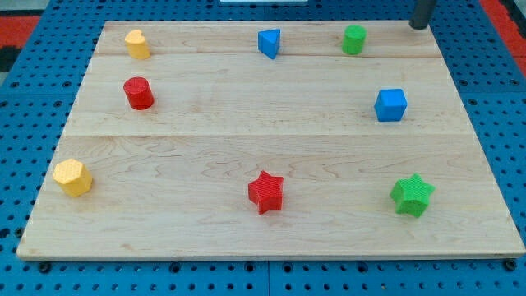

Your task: Slightly move the green circle to the left

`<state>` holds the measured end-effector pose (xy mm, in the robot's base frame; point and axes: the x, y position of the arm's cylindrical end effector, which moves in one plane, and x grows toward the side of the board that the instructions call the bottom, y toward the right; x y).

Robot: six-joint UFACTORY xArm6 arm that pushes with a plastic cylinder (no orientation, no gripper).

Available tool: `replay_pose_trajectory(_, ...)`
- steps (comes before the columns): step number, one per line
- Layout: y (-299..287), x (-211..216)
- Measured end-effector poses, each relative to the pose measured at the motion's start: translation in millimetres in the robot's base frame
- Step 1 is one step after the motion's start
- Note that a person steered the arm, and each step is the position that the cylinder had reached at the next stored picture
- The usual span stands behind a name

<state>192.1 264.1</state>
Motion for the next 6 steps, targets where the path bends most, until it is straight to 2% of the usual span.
replay_pose_trajectory(1,-12.4,0.2)
replay_pose_trajectory(3,-74.9,13.4)
replay_pose_trajectory(4,-81.2,47.9)
replay_pose_trajectory(6,-87.4,51.8)
